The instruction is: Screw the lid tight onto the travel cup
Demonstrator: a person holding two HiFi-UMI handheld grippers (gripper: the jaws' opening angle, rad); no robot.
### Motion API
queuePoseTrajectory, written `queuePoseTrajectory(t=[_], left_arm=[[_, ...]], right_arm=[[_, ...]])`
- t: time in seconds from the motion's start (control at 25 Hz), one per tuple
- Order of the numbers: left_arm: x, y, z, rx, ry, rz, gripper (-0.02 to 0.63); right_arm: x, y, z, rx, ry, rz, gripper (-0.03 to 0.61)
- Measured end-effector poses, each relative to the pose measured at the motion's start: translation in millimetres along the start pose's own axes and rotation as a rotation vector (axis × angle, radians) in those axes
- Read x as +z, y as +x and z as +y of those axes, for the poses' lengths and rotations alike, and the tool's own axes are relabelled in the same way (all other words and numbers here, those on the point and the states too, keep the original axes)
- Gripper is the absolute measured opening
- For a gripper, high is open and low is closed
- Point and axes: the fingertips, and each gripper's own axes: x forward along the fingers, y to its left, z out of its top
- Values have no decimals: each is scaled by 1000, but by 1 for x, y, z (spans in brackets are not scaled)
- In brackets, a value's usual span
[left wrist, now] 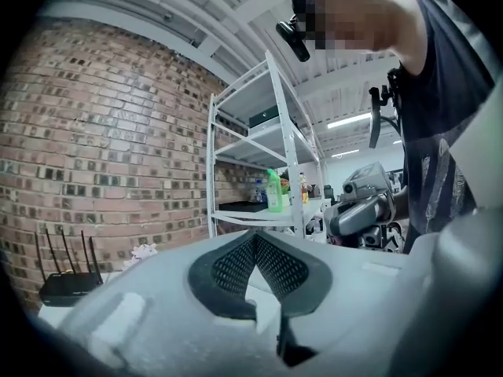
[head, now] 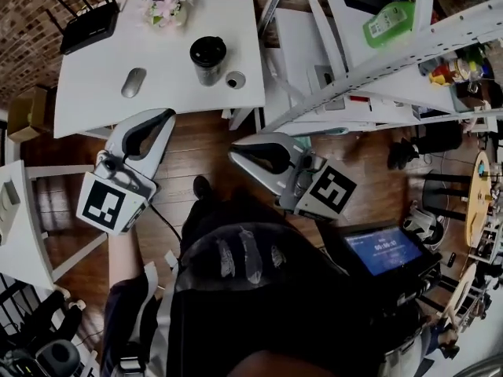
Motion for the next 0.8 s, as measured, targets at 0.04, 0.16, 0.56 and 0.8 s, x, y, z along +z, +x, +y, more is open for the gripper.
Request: queuePoseTrajectory(t=[0.04,0.16,0.56,0.8], left_arm=[[0,-2,8,-3,1,-10,2],[-4,0,28,-20,-13,-26,2],[-21,10,61,-98,-64,-40,2],[-30,27,71,-110,-77,-14,2]], right_arm=[[2,4,-1,-10,-7,3,6],[2,15,-6,-62,-32,25,6],[-4,56,-11,-122,-48,87,6],[-8,58,-29,-143,-30,88,6]])
